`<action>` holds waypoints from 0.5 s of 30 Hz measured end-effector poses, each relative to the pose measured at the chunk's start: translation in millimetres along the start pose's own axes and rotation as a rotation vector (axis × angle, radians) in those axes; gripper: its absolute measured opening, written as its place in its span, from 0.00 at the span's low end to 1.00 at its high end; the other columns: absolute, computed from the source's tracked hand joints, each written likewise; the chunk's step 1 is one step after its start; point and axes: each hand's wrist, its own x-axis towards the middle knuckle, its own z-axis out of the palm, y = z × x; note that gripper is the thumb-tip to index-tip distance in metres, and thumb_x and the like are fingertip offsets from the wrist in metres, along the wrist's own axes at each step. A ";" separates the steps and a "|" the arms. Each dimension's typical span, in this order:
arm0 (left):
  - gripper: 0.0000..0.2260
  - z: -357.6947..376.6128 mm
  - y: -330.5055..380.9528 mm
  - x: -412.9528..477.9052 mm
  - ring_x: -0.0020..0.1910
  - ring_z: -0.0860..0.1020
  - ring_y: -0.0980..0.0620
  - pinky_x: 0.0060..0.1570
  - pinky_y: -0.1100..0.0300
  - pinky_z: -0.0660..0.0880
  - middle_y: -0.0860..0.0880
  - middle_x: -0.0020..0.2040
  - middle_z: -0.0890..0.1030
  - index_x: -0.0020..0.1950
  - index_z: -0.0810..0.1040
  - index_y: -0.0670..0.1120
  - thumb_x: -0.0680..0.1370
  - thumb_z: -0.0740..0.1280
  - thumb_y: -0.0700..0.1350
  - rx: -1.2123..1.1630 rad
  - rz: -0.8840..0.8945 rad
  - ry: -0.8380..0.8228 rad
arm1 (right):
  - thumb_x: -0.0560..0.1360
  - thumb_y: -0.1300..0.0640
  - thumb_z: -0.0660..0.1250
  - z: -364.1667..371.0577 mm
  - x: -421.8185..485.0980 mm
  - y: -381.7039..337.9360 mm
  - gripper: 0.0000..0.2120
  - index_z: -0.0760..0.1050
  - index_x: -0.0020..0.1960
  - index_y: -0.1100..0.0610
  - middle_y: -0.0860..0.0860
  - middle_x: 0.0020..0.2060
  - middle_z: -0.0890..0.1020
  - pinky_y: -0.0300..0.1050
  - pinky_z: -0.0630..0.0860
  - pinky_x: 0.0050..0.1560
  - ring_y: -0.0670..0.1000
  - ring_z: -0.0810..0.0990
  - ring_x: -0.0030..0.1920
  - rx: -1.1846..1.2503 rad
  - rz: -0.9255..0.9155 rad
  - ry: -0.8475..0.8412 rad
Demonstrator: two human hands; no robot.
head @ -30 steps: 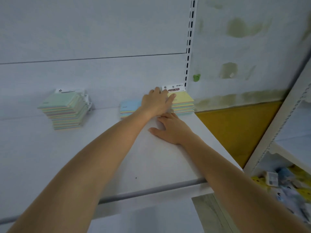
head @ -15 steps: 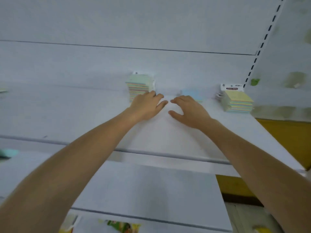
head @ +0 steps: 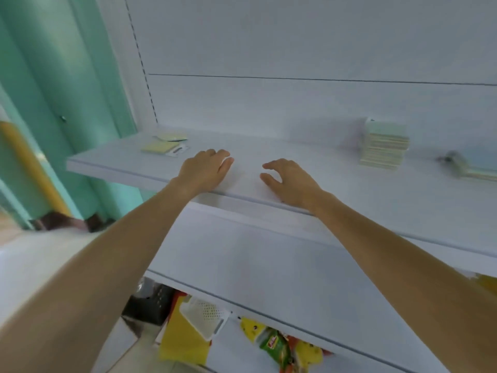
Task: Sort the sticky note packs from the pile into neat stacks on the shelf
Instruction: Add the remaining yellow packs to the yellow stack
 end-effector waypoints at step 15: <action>0.16 -1.8 -232.8 58.0 0.60 0.72 0.39 0.59 0.45 0.71 0.39 0.61 0.73 0.66 0.70 0.45 0.81 0.52 0.48 -0.009 -0.259 0.074 | 0.75 0.42 0.59 114.4 224.3 -118.6 0.22 0.71 0.62 0.54 0.54 0.60 0.75 0.48 0.69 0.57 0.54 0.73 0.60 0.068 -0.088 -0.075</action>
